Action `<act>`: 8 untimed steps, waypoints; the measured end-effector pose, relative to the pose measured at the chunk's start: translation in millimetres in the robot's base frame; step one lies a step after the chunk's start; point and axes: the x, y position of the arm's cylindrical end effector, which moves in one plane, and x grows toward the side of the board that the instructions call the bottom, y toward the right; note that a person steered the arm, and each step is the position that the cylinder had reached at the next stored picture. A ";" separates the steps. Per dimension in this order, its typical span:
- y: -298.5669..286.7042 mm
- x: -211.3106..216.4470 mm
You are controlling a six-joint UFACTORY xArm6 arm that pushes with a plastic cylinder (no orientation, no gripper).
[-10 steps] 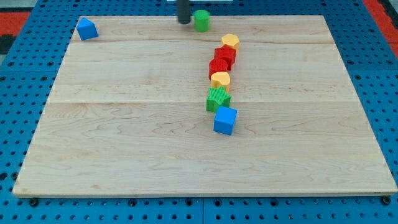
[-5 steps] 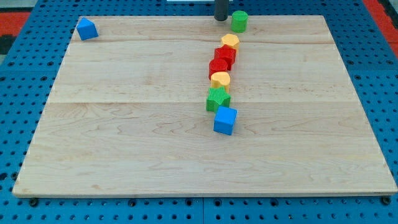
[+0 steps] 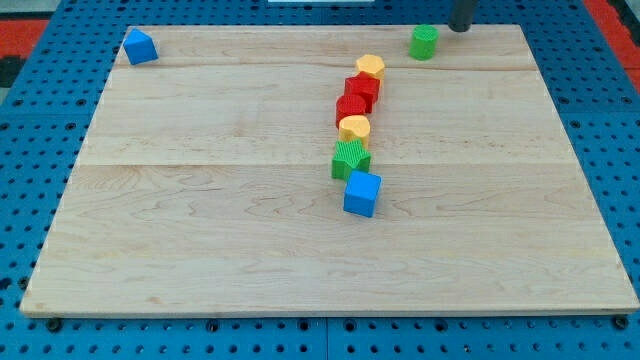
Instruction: Push the green circle to the top left of the yellow hexagon
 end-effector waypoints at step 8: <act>-133.7 45.4</act>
